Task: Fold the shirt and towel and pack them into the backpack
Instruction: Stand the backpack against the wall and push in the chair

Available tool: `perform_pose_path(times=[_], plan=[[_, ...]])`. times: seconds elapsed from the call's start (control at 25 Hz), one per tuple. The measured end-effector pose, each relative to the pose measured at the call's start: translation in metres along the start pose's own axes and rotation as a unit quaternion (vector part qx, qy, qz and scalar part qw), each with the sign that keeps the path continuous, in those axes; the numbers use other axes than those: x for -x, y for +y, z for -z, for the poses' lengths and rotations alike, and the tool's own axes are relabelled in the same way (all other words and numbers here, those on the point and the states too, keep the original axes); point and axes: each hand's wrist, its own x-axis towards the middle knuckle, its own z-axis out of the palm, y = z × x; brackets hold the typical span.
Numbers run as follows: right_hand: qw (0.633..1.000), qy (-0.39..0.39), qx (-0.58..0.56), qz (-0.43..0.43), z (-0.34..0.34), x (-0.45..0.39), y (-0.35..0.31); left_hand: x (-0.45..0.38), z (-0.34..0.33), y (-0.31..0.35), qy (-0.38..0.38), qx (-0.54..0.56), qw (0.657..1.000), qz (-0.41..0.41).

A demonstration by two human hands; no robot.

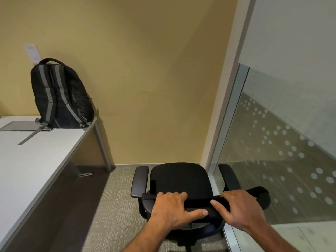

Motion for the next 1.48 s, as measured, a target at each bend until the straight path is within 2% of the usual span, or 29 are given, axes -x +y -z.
perform_pose_path(times=[0.84, 1.24, 1.48], plan=[[1.0, 0.007, 0.001, 0.016, -0.006, -0.01, -0.034, 0.021, 0.0, -0.029, -0.007, -0.016, 1.0, 0.025], [0.998, -0.012, -0.045, 0.053, -0.024, -0.045, -0.07, 0.041, 0.005, -0.069, 0.03, -0.003, 0.996, 0.079], [0.993, -0.009, -0.057, 0.103, -0.037, -0.076, -0.108, 0.062, 0.01, -0.103, 0.056, -0.005, 0.989, 0.14]])
